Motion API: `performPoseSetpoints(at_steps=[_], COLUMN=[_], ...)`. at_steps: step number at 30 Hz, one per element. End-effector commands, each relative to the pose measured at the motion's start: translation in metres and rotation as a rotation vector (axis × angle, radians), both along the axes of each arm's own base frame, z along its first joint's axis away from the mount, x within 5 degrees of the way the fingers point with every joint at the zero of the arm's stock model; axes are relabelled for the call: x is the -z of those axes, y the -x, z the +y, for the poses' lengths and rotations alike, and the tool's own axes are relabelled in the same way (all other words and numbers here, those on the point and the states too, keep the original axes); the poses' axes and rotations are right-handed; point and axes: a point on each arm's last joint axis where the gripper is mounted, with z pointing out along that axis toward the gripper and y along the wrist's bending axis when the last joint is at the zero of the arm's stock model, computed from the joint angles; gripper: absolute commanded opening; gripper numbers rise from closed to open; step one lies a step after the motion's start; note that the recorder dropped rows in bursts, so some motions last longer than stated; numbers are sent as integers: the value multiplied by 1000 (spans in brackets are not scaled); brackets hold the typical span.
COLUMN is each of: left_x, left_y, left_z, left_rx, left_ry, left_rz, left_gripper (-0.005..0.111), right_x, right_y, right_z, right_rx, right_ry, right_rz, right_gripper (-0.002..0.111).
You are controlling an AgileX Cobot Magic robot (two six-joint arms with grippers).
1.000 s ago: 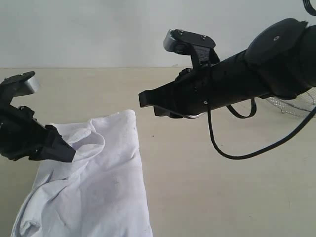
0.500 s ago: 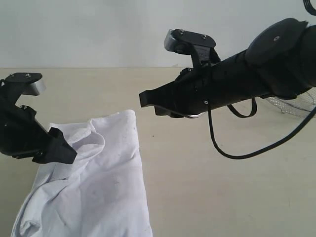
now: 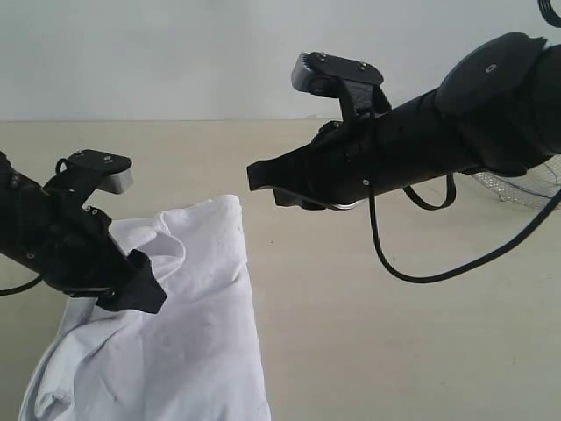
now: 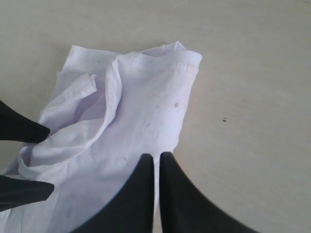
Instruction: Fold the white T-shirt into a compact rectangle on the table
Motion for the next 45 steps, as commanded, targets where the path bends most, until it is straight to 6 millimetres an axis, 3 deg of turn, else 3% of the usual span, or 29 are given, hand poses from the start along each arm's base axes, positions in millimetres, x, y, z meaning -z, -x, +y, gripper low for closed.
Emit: performPoseSetpoints(at_steps=[1,7,15,21,25,36,45], left_x=[1,-7,-9,-10,-10,-9,-7], left_y=[-7,-16,-20,-21,-21,-23,-24], left_z=[3,4,5,5,6,12,39], left_rx=[-8,-9,5,6,15,40,-7], left_ry=[-69,-93,-113,-116,-123,-175,-237], left_rz=[-18,-69,-108,-124,-131,-146,-92], left_gripper=[71,64,33,24,5,4,4], right_x=[-3,-3,-3,-3,-3,-3,-3], right_y=[2,1,1,1,1,1,0], right_z=[-1,-2,-2,-2,-2,-2,-2], right_rx=[-4,2,3,0,0,3,1], right_ry=[-2,-1,2,5,5,6,13], right_rz=[-4,-9,-15,-17,-17,-21,-31], right_gripper=[0,0,0,0,0,0,0])
